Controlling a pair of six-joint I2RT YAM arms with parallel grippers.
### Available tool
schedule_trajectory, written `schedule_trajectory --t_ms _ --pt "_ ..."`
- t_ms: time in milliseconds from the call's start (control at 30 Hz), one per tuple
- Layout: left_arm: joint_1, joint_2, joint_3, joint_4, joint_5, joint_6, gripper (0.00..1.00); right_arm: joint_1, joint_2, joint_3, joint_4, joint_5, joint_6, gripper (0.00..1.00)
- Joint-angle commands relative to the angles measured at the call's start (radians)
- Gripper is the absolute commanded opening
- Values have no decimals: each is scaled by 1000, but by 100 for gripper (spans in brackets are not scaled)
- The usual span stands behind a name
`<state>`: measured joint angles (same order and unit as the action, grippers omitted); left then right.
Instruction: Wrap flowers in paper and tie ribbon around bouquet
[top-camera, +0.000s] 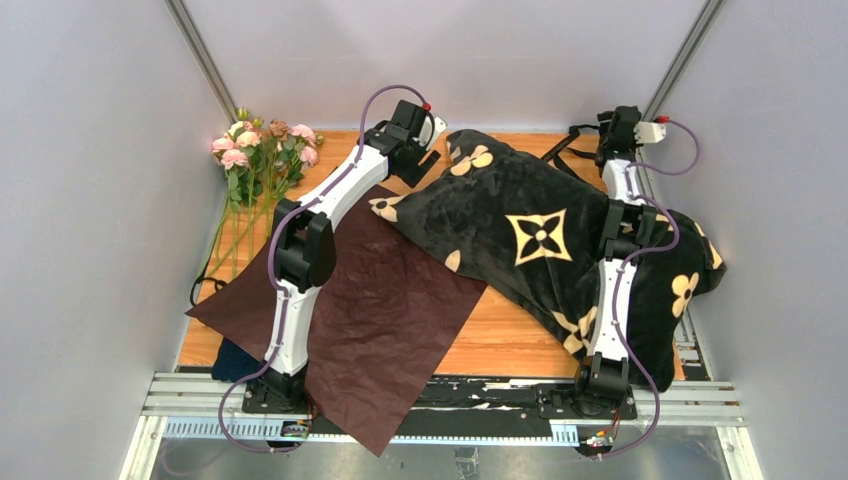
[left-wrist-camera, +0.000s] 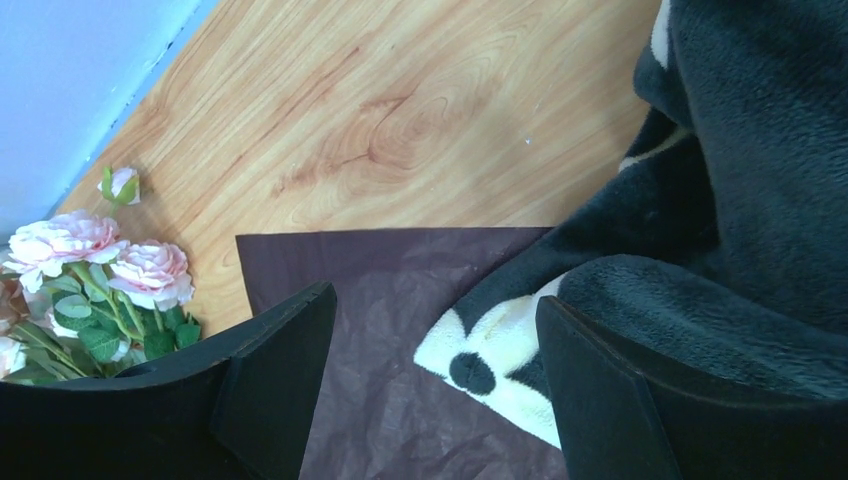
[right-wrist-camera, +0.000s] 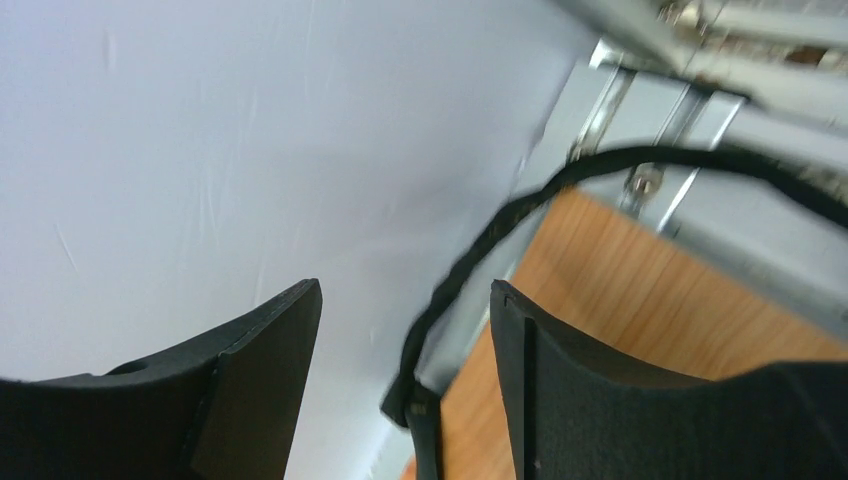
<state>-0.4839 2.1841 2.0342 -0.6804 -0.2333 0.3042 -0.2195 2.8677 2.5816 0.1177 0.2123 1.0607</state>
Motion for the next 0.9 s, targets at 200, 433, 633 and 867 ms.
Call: schedule_trajectory --t_ms 200,433,633,867 --pt "3 51 70 -22 -35 25 82 -37 196 84 88 93 301 60" --pt "2 36 51 -25 -41 28 82 -61 234 104 135 131 364 1" --pt "2 18 32 -27 -47 36 82 -111 97 23 226 -69 133 0" --pt "2 14 20 -23 -46 35 82 -142 -182 -184 -112 -254 -131 2"
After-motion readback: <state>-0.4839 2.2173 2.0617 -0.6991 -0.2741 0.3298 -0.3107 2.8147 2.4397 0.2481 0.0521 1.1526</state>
